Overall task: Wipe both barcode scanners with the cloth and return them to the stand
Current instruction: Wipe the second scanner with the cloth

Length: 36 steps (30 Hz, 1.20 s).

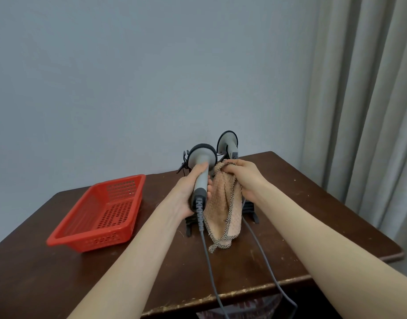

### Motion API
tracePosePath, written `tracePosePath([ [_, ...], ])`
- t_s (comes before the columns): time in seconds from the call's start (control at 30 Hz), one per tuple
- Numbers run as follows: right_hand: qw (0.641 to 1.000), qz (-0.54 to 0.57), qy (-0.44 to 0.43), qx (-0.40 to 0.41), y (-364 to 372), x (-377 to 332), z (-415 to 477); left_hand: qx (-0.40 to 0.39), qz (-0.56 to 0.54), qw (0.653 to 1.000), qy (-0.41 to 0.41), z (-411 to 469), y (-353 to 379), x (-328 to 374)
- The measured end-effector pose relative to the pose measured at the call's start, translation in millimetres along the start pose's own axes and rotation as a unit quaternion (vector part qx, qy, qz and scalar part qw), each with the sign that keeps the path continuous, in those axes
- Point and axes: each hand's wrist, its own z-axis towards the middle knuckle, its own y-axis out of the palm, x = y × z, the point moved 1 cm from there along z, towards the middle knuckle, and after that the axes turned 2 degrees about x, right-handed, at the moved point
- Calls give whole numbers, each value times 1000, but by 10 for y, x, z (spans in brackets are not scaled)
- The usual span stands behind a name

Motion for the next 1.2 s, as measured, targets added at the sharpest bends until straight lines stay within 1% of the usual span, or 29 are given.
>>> tracePosePath([
  [0.13,999,35,18,32,-55,5,44,29,41,998,25,-20,-79,45],
  [0.23,998,46,28,27,-55,8,62,78,76,994,30,-20,-124,62],
  [0.37,999,37,27,17,-50,-7,63,107,57,991,51,20,-184,52],
  [0.47,999,33,11,26,-40,-26,59,70,31,996,55,6,-209,42],
  [0.6,999,13,-13,37,-31,-52,79,20,-56,997,38,2,-201,0],
  [0.7,996,-26,-38,78,-67,-71,94,12,-99,995,29,56,-255,-74],
  [0.8,990,-38,-66,118,-107,-119,105,28,-111,993,29,92,-289,-123],
  [0.87,991,-23,-73,108,-95,-157,90,41,-106,993,30,83,-264,-151],
  [0.93,995,1,-70,72,-40,-180,46,56,-88,994,36,86,-237,-191],
  [1.0,997,47,-59,33,16,-223,-12,68,-68,995,40,105,-219,-224],
  [1.07,994,94,-61,13,35,-276,-41,69,-63,995,47,125,-209,-242],
  [1.13,991,105,-89,8,55,-307,-48,69,-61,994,52,154,-201,-257],
  [1.2,988,65,-138,0,106,-299,-38,68,-54,995,54,172,-183,-278],
])
